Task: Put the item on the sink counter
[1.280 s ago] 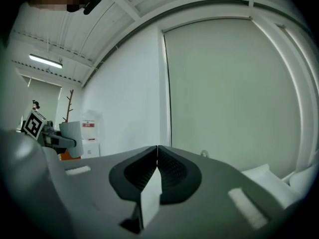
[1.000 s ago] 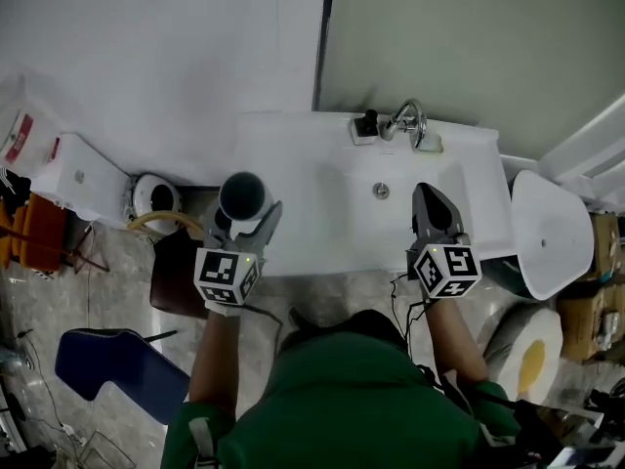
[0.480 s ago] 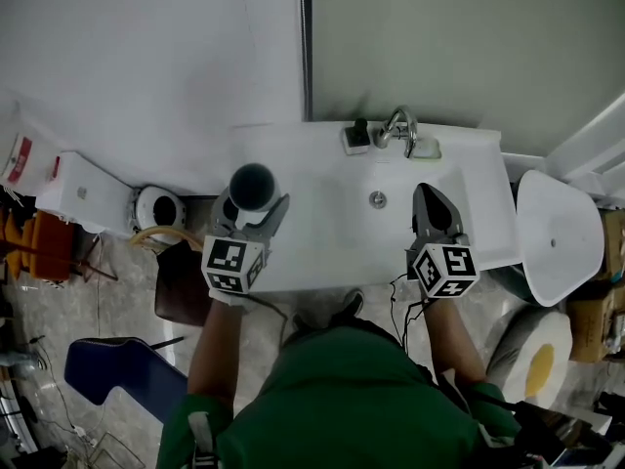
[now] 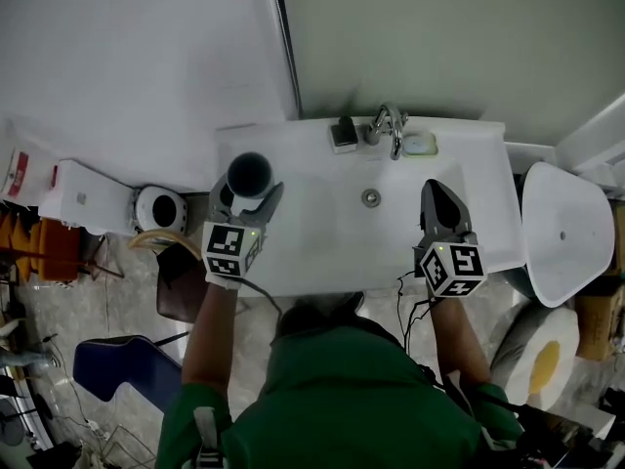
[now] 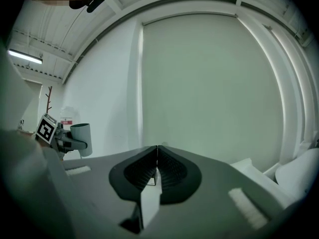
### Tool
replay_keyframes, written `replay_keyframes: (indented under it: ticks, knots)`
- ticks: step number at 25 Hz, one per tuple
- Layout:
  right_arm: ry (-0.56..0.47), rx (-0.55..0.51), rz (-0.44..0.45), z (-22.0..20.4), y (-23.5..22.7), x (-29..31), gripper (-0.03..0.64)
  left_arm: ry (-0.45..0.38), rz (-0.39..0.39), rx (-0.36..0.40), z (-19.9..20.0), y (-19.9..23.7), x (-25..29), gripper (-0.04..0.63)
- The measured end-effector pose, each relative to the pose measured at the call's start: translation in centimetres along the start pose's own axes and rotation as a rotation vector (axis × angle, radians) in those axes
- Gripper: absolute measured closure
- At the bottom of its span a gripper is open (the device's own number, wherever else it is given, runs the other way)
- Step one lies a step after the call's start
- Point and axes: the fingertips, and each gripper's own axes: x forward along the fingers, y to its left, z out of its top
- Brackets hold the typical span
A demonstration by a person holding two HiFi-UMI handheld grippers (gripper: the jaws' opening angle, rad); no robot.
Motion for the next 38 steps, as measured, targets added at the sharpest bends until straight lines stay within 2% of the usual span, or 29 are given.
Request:
replay_keyframes:
  ticks: [7,17,24,30,38]
  knots:
    - [0.059,0.005,-0.08,-2.0,-1.7,0.5,0.615,0.008,-0.085,0.016,-1.9,0.4,6.2,0.239]
    - [0.146,-0.047,-0.265,-2.9,-2.8,-1.3,0.615,0.01,-0.237,0.062,-6.2,1.2,15.2,0.239]
    - [0.203,-0.025,-0.369,-4.4,-3.4,-2.9,0.615,0.043,-0.307,0.025,-10.2,0.5,20.4,0.241]
    - [0.243,-0.01,-0.409,-5.9,-3.6,-3.6,0.615,0.078,-0.327,0.03,-13.1,0.0,23.4,0.241]
    - [0.289,0.009,-0.409,-7.5,-3.1,-3.0,0.615,0.088,-0.34,0.02,-14.7,-0.2,26.1,0.241]
